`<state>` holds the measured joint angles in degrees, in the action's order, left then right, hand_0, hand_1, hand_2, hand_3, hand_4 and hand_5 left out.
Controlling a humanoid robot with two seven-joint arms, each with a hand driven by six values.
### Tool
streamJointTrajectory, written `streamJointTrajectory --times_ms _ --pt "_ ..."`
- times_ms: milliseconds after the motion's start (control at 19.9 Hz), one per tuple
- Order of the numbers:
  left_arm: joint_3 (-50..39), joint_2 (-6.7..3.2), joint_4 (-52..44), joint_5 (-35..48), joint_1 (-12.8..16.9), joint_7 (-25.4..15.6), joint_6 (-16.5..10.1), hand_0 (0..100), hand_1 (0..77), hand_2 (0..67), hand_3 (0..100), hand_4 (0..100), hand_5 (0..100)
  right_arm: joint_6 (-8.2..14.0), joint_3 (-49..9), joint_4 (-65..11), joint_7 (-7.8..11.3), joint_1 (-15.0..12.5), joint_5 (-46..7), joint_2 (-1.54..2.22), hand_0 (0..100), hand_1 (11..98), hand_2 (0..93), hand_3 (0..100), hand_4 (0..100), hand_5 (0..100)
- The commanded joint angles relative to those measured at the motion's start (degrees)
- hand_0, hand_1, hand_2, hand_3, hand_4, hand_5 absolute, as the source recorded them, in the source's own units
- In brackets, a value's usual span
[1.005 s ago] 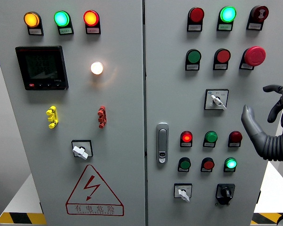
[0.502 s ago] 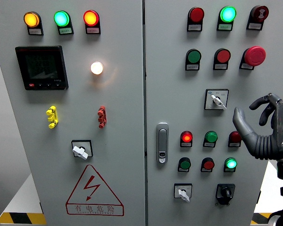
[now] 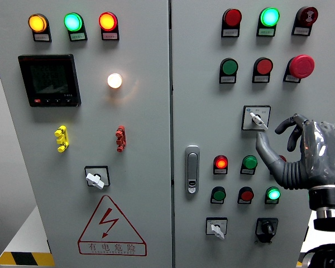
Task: Rotate and turn off gray switch
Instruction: 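Reach the right hand toward the white-handled rotary switch below the red button, then close the right hand's fingers around the white switch handle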
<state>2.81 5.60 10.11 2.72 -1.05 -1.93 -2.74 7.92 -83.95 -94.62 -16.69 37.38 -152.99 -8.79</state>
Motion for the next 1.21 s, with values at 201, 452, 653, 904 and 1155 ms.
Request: streamJointTrajectory --times_ms 201,452,653,904,1155 --pt "0.00 -0.07 0.00 0.00 0.00 0.00 0.02 0 0.0 10.1 21 12 13 -0.01 0.72 2.69 0.35 1.82 -0.03 0.00 27 42.6 51.8 92 99 100" --pt "0.00 -0.07 0.00 0.00 0.00 0.00 0.02 0 0.0 10.2 21 12 13 -0.10 0.72 2.77 0.52 2.09 -0.03 -0.09 28 43.0 50.9 92 99 100" --pt "0.00 -0.07 0.00 0.00 0.00 0.00 0.02 0 0.0 10.1 21 12 13 -0.10 0.98 3.12 0.52 2.26 -0.03 -0.09 30 42.4 51.3 92 99 100" --pt "0.00 0.02 0.00 0.00 0.00 0.00 0.02 0 0.0 10.2 21 12 13 -0.10 1.16 4.36 0.52 3.67 -0.12 -0.18 31 40.6 56.2 92 99 100" --pt "0.00 -0.07 0.00 -0.08 0.00 0.00 0.02 0 0.0 10.1 21 12 13 -0.01 1.07 5.41 0.52 4.98 -0.56 -0.35 32 39.8 62.5 96 99 100"
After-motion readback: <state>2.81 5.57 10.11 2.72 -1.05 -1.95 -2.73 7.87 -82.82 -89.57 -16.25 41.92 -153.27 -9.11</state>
